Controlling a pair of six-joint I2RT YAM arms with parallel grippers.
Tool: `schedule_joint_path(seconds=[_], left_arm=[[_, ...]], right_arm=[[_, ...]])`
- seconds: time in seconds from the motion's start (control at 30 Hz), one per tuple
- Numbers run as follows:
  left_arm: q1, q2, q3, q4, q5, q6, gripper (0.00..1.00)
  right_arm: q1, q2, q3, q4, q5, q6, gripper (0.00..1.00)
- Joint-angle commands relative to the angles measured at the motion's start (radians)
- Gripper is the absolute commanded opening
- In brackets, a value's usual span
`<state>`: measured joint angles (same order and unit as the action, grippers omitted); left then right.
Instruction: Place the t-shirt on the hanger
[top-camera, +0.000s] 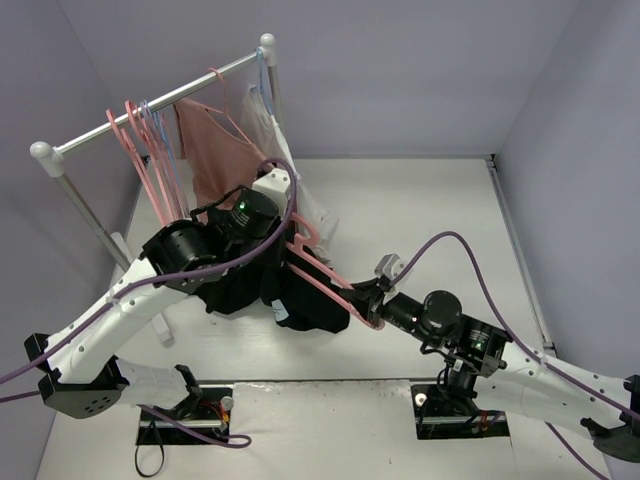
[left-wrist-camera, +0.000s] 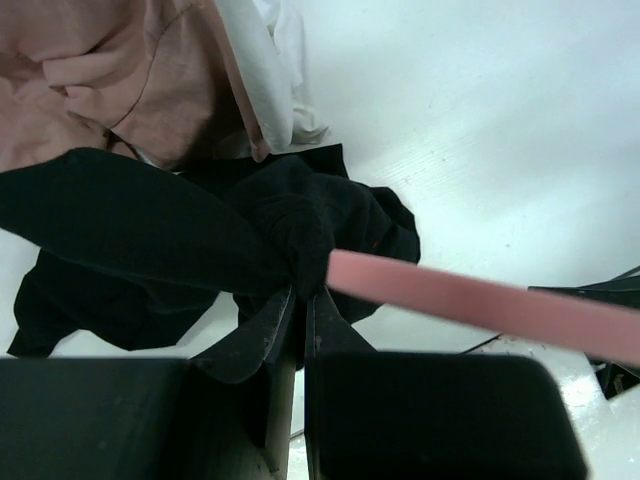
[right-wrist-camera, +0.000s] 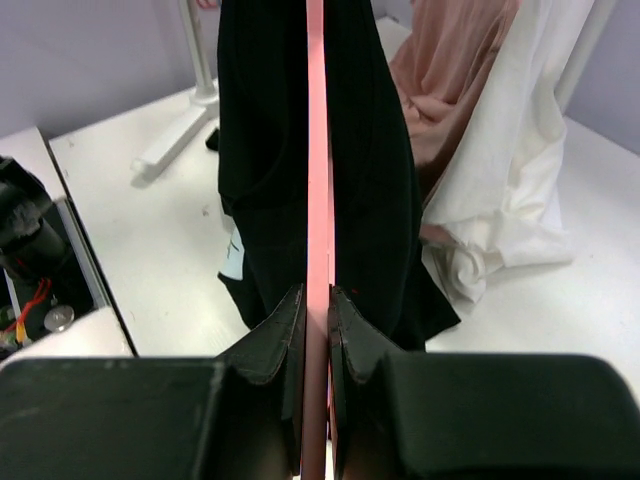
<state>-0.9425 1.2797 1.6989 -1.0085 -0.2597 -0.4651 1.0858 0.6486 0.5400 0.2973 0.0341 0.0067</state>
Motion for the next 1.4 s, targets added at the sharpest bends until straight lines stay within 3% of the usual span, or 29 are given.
schedule_joint_path(seconds=[0.0,0.17,0.53,0.7,0.77,0.93,1.0,1.1,1.37], left_arm=[[-0.021,-0.006,0.143,0.059,0.008,0.013,0.00],[-0.045,0.009,0.236,0.061,0.024,0.050,0.00],[-0.048,0.000,0.113,0.102,0.092,0.105,0.00],[-0.046,-0.031,0.070,0.140,0.058,0.161,0.01],[-0.047,-0.036,0.078,0.140,0.038,0.183,0.10],[-0.044,-0.062,0.100,0.140,0.011,0.252,0.48],[-0.040,-0.080,0.107,0.140,0.005,0.293,0.57],[-0.036,-0.110,0.119,0.136,0.016,0.344,0.61],[0.013,-0.247,0.038,0.137,0.076,0.559,0.61]], right_arm=[[-0.009,-0.003,0.125,0.218,-0.005,-0.052,0.00],[-0.011,0.002,0.261,0.192,-0.025,-0.129,0.00],[-0.027,0.058,0.090,0.300,-0.147,-0.035,0.00],[-0.047,0.056,0.112,0.304,-0.166,-0.059,0.00],[-0.067,0.062,0.130,0.304,-0.179,-0.070,0.00],[-0.113,0.097,0.156,0.302,-0.225,-0.065,0.00],[-0.123,0.111,0.155,0.304,-0.237,-0.059,0.00],[-0.130,0.120,0.150,0.304,-0.241,-0.056,0.00],[-0.177,0.133,0.150,0.296,-0.302,-0.034,0.00]])
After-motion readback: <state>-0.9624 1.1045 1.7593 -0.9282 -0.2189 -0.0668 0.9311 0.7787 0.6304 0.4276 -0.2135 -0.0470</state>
